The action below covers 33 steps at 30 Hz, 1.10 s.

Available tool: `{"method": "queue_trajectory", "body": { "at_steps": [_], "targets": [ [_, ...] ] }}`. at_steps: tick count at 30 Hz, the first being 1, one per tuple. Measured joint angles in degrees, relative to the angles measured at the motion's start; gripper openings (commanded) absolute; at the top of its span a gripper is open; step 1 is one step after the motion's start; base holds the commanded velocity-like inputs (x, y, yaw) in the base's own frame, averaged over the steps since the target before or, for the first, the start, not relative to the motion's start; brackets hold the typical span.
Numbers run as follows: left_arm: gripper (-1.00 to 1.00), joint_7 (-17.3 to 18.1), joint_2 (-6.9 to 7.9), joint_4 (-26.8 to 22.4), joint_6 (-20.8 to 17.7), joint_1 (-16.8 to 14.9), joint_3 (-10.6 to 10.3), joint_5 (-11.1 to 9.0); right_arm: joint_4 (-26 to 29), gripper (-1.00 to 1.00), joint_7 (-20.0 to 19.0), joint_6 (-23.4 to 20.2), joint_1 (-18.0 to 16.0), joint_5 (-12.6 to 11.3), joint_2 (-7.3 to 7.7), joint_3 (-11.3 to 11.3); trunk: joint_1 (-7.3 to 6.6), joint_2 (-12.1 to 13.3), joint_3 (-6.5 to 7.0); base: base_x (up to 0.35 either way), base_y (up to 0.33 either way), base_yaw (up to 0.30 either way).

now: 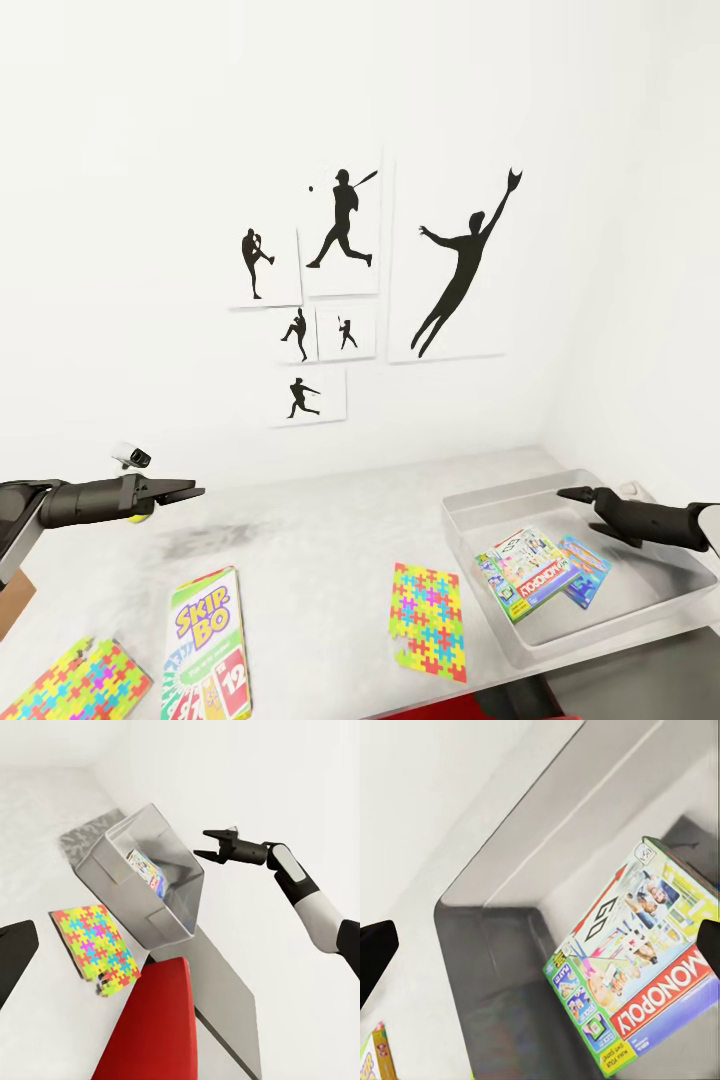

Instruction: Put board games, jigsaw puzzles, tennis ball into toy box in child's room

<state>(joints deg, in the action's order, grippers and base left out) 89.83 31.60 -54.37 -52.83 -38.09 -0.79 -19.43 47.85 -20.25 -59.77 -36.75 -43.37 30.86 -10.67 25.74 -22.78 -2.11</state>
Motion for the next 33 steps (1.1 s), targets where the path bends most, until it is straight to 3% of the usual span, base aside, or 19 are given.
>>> {"method": "queue_trajectory", "body": {
  "at_steps": [9,17,33],
  "targets": [
    [1.0,0.0,0.0,-0.01,0.0,0.0,0.0,0.0,-0.1,1.0,0.51,0.0,-0.08,-0.07,0.42,-0.05,0.0,0.0,0.04,0.0,0.0,0.015],
    [1.0,0.0,0.01,-0.04,0.0,0.01,0.0,0.0,-0.13,1.0,0.56,0.0,-0.08,-0.36,1.74,-0.46,0.0,0.0,0.44,0.0,0.0,0.081],
    [1.0,0.0,0.07,-0.02,0.0,0.0,0.05,0.0,-0.19,1.0,0.06,0.01,0.56,-0.62,2.48,-6.71,0.0,-0.01,0.9,0.0,0.0,0.039]
  ]
}}
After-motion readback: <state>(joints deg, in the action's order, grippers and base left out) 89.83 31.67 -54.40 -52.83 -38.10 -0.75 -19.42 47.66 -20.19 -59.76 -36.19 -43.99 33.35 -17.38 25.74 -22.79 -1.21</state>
